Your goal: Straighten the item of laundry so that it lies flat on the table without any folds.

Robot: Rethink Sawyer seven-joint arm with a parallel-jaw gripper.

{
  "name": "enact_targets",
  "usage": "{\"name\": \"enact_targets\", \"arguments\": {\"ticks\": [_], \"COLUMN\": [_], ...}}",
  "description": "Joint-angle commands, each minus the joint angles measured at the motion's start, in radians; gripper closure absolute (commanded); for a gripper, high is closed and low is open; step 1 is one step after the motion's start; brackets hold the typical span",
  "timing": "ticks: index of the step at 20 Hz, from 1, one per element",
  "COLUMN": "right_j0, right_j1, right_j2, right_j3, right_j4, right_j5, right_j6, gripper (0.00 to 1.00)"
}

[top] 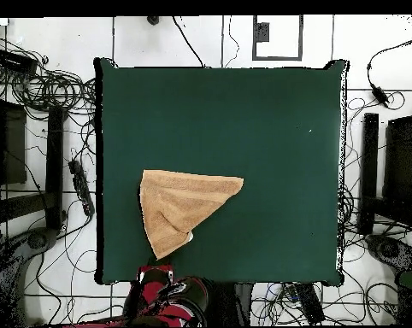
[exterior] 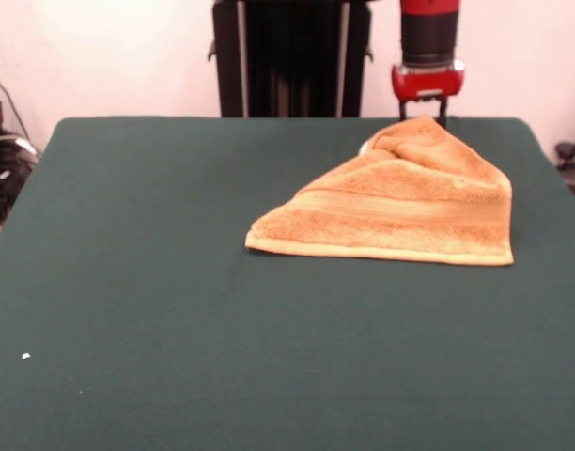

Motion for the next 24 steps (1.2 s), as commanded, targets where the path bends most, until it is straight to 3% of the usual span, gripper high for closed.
{"name": "enact_targets", "arguments": {"ticks": [1,4,7,16,24], "right_j0": [0.091,0.106,0.093,0.022,-0.049], "right_j1": [0.253,0.276,0.242,-0.113,-0.279], "right_j2": [-0.007,-0.005,0.01,0.06,0.138], "right_j3": [-0.175,-0.192,-0.166,-0.012,-0.002], "right_j4": [0.177,0.215,0.205,0.12,0.076], "right_j5": [-0.103,-0.127,-0.099,0.213,0.424], "right_j6": [0.139,0.144,0.148,0.088,0.065], "gripper": [0.0,0.0,0.0,0.0,0.0]}}
